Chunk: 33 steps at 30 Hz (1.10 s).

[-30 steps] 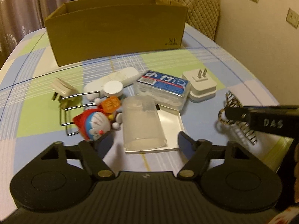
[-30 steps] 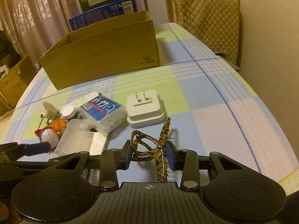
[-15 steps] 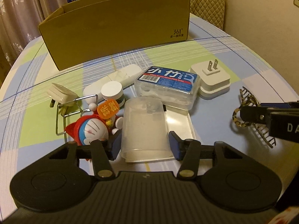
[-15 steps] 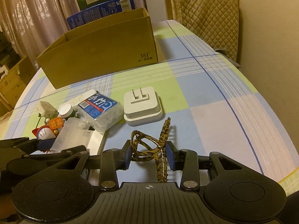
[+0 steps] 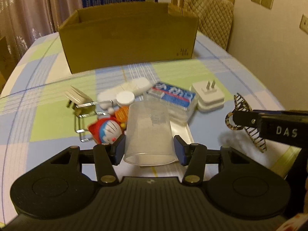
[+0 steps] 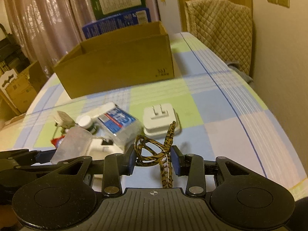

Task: Organize rigid objects
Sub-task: 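Carry the clip and cup into the cardboard box and open both tools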

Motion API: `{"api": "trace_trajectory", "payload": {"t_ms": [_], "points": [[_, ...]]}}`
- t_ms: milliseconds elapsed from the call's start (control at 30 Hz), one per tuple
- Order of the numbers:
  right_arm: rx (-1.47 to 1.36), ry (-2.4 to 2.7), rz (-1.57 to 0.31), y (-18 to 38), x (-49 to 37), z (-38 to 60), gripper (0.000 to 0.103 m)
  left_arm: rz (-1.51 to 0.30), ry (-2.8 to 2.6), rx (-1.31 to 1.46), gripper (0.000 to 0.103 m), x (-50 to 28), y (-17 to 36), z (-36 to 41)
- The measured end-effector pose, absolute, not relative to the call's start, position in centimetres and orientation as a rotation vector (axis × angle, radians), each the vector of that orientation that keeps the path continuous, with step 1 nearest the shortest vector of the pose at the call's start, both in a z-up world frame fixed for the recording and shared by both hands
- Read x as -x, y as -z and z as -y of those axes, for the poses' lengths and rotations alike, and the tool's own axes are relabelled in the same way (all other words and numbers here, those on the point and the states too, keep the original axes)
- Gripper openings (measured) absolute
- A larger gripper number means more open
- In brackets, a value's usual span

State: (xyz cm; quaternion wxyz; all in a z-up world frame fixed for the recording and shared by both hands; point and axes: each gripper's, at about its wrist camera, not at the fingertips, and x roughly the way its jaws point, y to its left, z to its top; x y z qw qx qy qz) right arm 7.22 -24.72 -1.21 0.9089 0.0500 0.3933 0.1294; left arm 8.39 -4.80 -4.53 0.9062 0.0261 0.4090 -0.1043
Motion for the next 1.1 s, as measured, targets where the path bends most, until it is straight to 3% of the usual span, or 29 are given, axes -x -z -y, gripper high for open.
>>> {"api": "trace_trajectory", "payload": {"t_ms": [267,600,867,1100], "points": [[-0.092,-0.342,-0.7,-3.4,-9.9,23.1,0.035,-0.724,0.204,-0.005,0.048,-11.6,-1.0,2.8],[-0.038,-0.431,-0.547,-9.0,-21.0,19.4,0.035,-0.6,0.16,0.008,0.048,-22.4,-7.4,0.1],[-0.04,-0.452,-0.621,-7.1,-30.7,17.3,0.035,-0.662,0.151,0.025,0.048,-30.4,-6.5,-1.4],[-0.044,-0.447,-0.671,-5.2,-33.3,16.9,0.035,-0.708,0.147,0.027,0.048,-32.8,-4.0,-1.2]]}}
